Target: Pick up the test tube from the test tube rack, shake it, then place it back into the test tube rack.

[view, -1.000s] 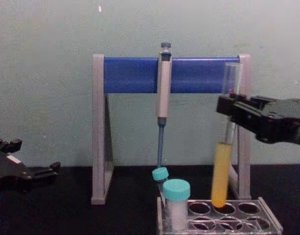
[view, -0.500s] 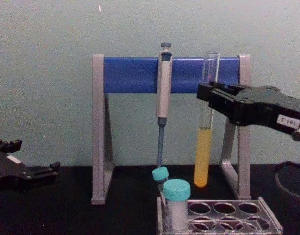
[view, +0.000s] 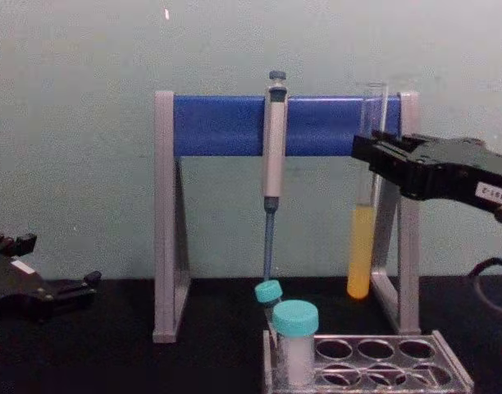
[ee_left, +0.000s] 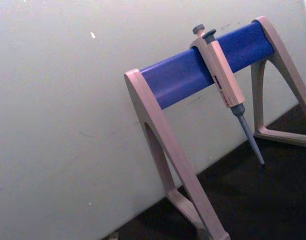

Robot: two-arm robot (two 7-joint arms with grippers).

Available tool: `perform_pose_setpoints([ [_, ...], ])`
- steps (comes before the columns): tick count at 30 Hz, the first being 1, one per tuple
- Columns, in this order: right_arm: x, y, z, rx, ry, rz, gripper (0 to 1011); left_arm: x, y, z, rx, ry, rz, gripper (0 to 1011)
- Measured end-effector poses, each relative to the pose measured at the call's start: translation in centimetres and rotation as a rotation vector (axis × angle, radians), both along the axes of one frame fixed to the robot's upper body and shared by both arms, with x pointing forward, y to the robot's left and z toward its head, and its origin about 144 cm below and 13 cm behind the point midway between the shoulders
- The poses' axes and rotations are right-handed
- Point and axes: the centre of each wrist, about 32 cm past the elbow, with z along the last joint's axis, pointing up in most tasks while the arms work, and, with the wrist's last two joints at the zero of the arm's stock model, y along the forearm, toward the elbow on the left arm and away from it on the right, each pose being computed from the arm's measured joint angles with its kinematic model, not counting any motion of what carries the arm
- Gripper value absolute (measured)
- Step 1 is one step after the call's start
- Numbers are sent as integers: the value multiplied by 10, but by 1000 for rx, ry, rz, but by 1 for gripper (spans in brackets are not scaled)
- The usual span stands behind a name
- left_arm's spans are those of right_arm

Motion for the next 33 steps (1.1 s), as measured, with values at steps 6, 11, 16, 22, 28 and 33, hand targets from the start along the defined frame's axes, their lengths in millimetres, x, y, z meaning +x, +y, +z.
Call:
perform_pose_setpoints([
  [6,-1,-1,0,0,2,-5,229,0,0,0,0,0,0,1001],
  [11,-2,0,-1,2,4,-3,229,0,0,0,0,0,0,1001],
  [16,-2,0,-1,2,6,-1,229,0,0,0,0,0,0,1001],
  [22,-2,0,-2,3,8,0,228,0,0,0,0,0,0,1001],
  [28,-2,1,-2,2,10,5,229,0,0,0,0,0,0,1002],
  [33,-5,0,-2,4,11,21,229,0,0,0,0,0,0,1001],
])
